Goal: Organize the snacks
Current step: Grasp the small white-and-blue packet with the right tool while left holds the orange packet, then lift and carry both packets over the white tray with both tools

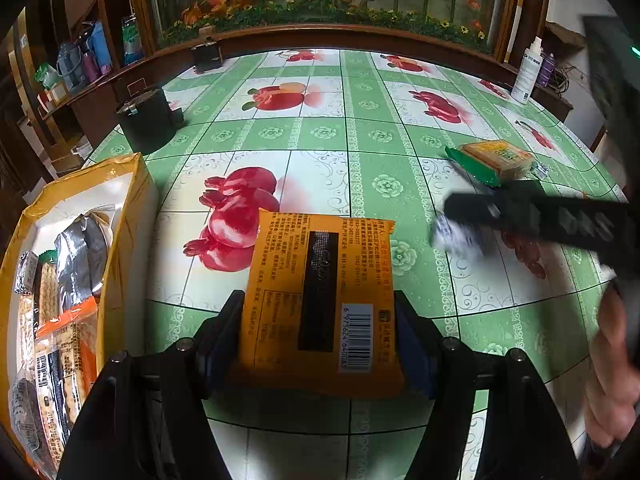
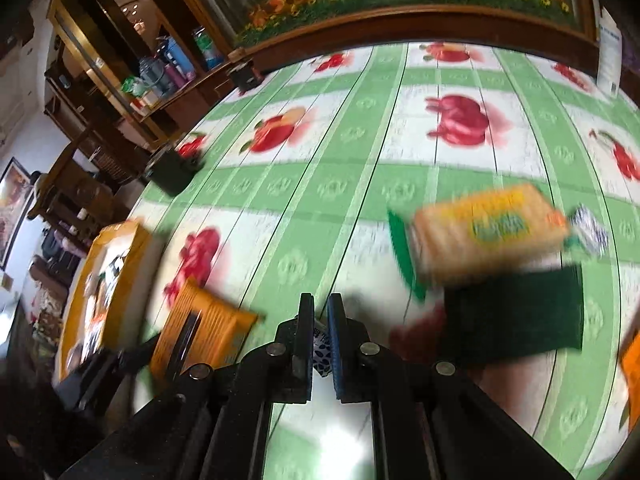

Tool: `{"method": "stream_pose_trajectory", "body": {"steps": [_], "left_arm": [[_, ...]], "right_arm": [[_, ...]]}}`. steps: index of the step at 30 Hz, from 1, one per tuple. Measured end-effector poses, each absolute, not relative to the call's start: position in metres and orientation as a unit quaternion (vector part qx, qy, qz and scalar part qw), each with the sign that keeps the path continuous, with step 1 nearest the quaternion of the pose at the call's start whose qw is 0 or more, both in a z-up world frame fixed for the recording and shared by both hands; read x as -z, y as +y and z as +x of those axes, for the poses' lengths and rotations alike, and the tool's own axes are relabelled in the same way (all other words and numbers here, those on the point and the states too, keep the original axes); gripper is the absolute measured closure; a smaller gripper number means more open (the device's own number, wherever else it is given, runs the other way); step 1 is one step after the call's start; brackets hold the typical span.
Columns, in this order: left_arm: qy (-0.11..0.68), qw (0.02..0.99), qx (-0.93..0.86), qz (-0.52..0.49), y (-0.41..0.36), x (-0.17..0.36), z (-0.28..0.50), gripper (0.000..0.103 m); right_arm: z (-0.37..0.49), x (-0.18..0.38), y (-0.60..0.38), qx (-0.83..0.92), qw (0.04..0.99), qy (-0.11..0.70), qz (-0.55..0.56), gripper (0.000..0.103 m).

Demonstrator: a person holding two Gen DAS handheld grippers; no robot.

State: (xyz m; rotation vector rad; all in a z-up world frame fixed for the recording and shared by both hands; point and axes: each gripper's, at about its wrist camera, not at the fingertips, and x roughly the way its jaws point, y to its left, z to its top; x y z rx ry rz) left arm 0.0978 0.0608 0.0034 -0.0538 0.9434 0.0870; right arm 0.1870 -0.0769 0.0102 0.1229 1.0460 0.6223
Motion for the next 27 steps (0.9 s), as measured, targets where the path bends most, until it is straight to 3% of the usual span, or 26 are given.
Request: {"method": "stream_pose_trajectory", "body": {"steps": [2, 6, 7, 14, 17, 27], "left_arm": [[0.454, 0.89, -0.042, -0.026, 0.061, -0.003, 0.098, 0.033], [0.454, 0.89, -0.042, -0.026, 0.061, -0.003, 0.098, 0.033], [0.454, 0.89, -0.042, -0.026, 0.061, -0.003, 0.098, 0.033], [0.454, 0.89, -0.042, -0.025, 0.061, -0.004, 0.098, 0.033], [0.452, 0.891, -0.045, -0.016, 0.059, -0.004, 0.097, 0.032], [0.45, 0.892, -0.023, -0.024, 0.056, -0.005, 0.097, 0.034]], "right_arm": [[0.179, -0.012, -0.08, -0.284, 0.827, 0.483, 0.055, 0.092], [0.17, -0.016, -0.08, -0.282, 0.84, 0.462, 0.034, 0.059], [0.168, -0.015, -0.079, -0.285, 0.841, 0.46, 0.032, 0.056], [0.151, -0.011, -0.062, -0.299, 0.839, 0.453, -0.032, 0.057], [0.147, -0.006, -0.061, -0.291, 0.842, 0.452, -0.045, 0.076], [0.137, -0.016, -0.093, -0.225, 0.86, 0.458, 0.017, 0.078]]}}
